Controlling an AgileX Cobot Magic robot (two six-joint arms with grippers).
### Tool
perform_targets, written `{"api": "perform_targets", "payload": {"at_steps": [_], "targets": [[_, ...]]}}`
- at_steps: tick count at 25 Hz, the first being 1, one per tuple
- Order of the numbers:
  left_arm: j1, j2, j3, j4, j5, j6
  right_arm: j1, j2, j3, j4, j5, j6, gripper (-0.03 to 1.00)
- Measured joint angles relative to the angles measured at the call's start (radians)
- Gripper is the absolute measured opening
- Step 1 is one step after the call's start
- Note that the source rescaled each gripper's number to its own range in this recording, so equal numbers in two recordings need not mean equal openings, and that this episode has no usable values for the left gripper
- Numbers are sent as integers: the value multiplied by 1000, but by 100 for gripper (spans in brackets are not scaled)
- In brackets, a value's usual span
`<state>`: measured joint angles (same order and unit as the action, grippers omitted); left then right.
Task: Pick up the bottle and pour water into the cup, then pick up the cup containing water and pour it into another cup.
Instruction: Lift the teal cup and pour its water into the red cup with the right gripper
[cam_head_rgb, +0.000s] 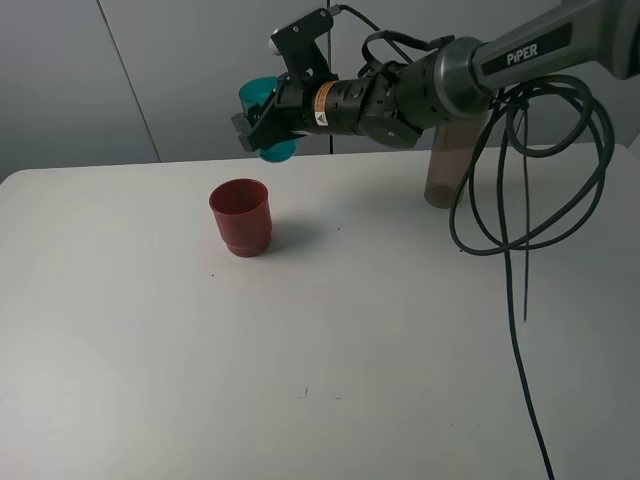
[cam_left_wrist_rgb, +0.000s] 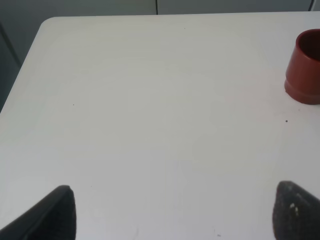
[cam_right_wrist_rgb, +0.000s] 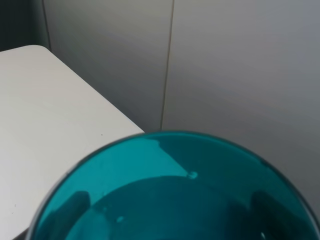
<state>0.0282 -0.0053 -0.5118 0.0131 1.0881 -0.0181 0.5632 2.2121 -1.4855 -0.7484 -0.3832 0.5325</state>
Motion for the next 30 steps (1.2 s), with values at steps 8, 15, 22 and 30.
{"api": "perform_targets", "payload": {"at_steps": [8,15,22,30], "targets": [[0,0,0,2,0,-2,23,0,-4,-27,18,-150,4],[0,0,0,2,0,-2,32,0,-25,-27,135,-238,4],[0,0,0,4,0,-2,34,0,-35,-24,161,-333,4],[0,0,0,4,0,-2,42,0,-35,-24,165,-509,4]]}}
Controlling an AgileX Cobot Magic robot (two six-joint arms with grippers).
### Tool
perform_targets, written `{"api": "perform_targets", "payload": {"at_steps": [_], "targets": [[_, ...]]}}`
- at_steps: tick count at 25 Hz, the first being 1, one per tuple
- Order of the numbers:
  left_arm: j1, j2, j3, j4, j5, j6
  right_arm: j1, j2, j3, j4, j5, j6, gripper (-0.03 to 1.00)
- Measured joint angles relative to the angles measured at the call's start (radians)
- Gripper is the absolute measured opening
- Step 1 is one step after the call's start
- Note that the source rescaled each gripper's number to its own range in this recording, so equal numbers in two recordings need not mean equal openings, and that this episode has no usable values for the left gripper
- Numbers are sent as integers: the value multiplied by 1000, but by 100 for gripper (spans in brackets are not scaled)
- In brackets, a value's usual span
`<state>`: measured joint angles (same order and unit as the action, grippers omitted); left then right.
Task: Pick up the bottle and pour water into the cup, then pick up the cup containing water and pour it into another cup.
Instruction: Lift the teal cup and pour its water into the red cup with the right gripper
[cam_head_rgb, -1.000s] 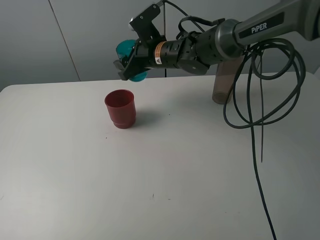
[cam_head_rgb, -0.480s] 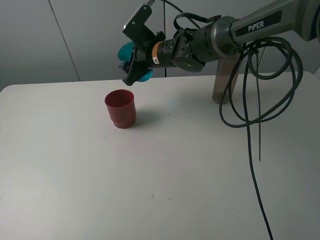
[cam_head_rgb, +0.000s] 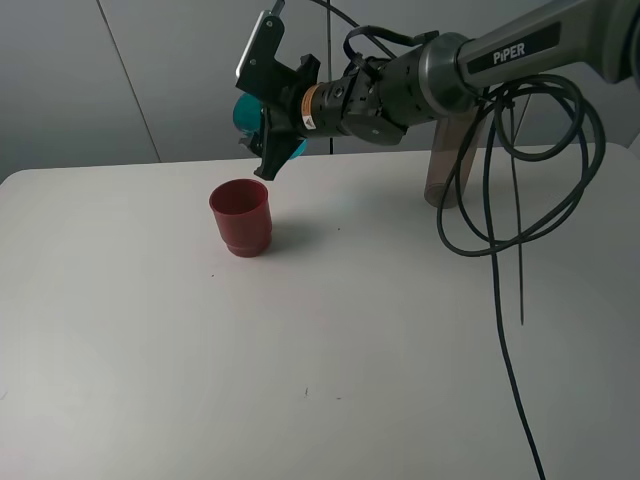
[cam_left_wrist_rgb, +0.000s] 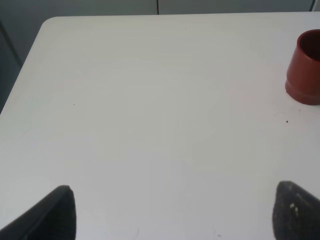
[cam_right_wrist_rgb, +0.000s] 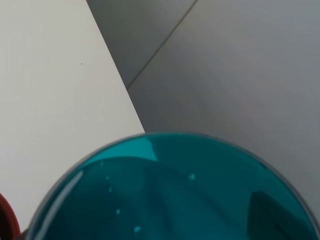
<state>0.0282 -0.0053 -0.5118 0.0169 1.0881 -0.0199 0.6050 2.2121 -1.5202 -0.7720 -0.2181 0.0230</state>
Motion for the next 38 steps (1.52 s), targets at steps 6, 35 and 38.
{"api": "perform_targets", "payload": {"at_steps": [6,35,38], "targets": [[0,0,0,0,0,0,0,0,-7,0,52,-92,4],[0,0,0,0,0,0,24,0,-49,2,112,-356,4],[0,0,0,0,0,0,26,0,-49,2,112,-391,4]]}}
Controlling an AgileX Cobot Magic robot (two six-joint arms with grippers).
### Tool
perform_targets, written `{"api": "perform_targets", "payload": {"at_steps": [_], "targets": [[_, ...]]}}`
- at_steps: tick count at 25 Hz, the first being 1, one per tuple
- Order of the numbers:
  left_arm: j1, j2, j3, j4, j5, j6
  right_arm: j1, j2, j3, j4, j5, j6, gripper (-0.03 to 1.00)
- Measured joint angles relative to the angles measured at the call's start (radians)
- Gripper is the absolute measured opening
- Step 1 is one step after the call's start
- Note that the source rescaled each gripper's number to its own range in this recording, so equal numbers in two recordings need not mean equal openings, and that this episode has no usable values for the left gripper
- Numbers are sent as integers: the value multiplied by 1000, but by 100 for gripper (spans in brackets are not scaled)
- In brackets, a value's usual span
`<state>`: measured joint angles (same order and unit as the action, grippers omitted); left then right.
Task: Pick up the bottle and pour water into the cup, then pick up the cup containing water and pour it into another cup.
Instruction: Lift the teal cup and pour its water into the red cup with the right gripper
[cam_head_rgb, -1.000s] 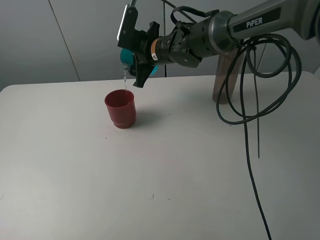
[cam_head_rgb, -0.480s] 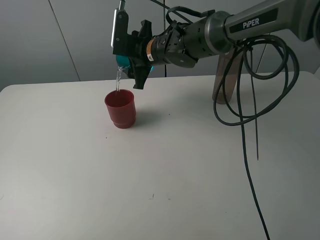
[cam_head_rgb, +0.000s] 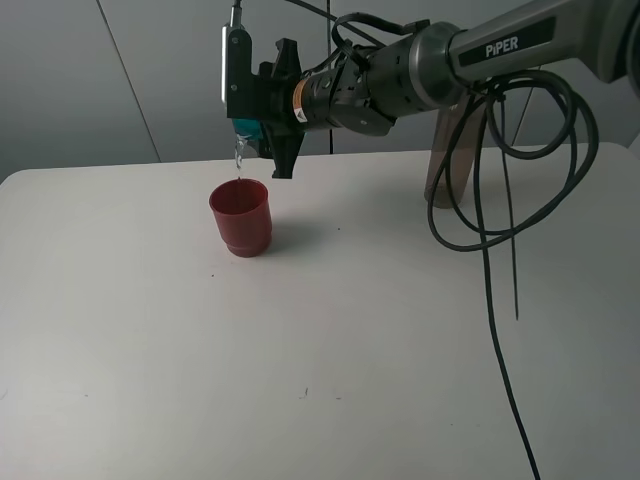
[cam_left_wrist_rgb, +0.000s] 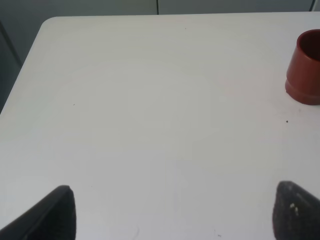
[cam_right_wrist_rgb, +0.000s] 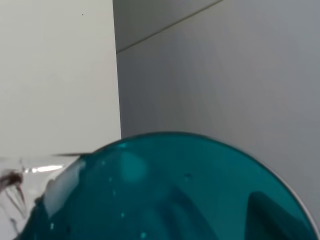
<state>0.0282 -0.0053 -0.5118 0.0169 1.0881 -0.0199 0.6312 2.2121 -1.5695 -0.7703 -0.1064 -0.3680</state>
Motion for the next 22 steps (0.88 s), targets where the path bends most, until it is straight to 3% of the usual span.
{"api": "perform_targets", "payload": {"at_steps": [22], "targets": [[0,0,0,0,0,-2,9,0,0,2,0,-248,4]]}}
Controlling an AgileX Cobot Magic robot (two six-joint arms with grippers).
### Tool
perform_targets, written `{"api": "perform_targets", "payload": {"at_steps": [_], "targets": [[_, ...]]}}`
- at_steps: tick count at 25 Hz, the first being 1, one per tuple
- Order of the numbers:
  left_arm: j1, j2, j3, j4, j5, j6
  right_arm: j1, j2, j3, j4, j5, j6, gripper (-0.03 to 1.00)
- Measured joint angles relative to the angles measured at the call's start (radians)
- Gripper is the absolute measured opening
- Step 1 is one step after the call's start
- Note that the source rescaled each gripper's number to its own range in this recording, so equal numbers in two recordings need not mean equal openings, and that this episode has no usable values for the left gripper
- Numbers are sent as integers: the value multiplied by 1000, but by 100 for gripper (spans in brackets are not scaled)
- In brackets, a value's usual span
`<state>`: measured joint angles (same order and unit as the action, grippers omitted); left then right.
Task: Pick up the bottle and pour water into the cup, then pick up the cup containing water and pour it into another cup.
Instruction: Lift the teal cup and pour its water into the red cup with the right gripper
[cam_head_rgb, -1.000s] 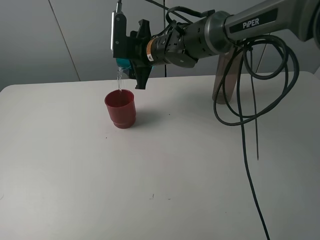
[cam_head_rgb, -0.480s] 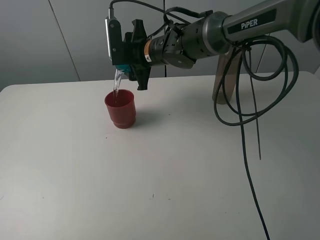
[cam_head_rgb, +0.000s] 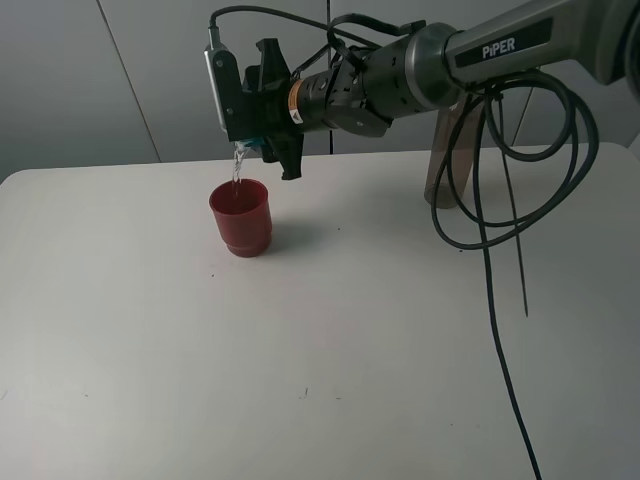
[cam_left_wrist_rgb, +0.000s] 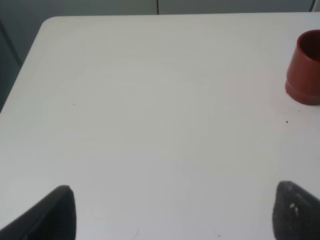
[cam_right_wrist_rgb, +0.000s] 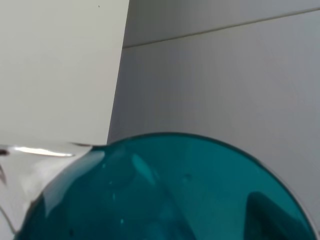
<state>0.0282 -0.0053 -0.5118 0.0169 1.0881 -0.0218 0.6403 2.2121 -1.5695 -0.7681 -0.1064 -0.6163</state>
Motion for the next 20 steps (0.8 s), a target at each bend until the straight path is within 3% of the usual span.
{"api": "perform_targets", "payload": {"at_steps": [20], "targets": [[0,0,0,0,0,0,0,0,0,0,-9,-239,4]]}}
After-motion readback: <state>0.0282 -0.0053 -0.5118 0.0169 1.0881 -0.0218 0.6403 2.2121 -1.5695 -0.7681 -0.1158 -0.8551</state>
